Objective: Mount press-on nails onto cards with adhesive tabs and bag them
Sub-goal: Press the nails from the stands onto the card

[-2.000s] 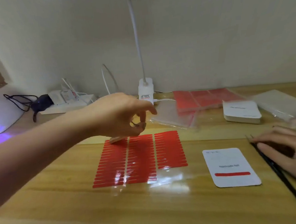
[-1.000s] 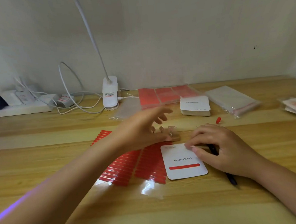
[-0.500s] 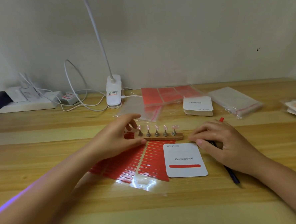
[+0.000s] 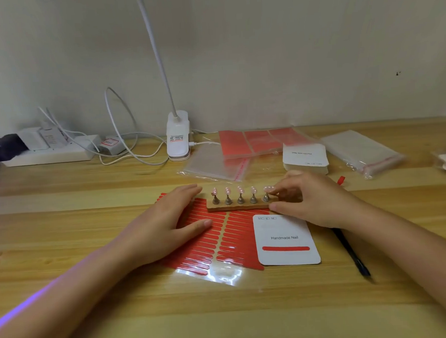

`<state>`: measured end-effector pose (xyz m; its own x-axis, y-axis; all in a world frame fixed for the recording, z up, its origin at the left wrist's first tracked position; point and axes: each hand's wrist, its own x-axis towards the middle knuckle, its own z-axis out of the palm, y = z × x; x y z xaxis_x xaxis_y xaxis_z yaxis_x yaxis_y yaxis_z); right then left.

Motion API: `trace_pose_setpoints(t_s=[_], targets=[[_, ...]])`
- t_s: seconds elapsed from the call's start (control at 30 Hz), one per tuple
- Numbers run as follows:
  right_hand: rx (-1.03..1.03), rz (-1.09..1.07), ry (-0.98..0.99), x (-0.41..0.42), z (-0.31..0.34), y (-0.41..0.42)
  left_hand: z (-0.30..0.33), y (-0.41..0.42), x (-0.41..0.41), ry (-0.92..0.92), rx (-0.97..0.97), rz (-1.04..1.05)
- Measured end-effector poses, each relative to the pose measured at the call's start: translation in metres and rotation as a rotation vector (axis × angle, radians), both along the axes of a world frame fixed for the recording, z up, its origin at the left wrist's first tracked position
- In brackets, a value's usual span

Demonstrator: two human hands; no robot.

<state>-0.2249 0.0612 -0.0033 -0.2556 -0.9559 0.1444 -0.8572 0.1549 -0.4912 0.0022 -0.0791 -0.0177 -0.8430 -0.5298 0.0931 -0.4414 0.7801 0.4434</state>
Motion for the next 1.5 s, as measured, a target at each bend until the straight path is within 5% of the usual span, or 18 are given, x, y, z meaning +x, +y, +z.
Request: trace_pose_setpoints(t_s=[0.57,0.8,1.5], targets=[[-0.011,-0.039,-0.063,-0.016,-0.003,0.016,0.008,-0.030,0.043,0.044,-0.041,0.116],[-0.052,-0.084,-0.071,-0.014,-0.007,0.018,0.026,-0.001,-0.010,0.225,0.009,-0.007],[-0.263,-0.190,-0.303,-0.011,-0.013,0.016,0.010,0.021,-0.091,0.203,0.131,-0.082]])
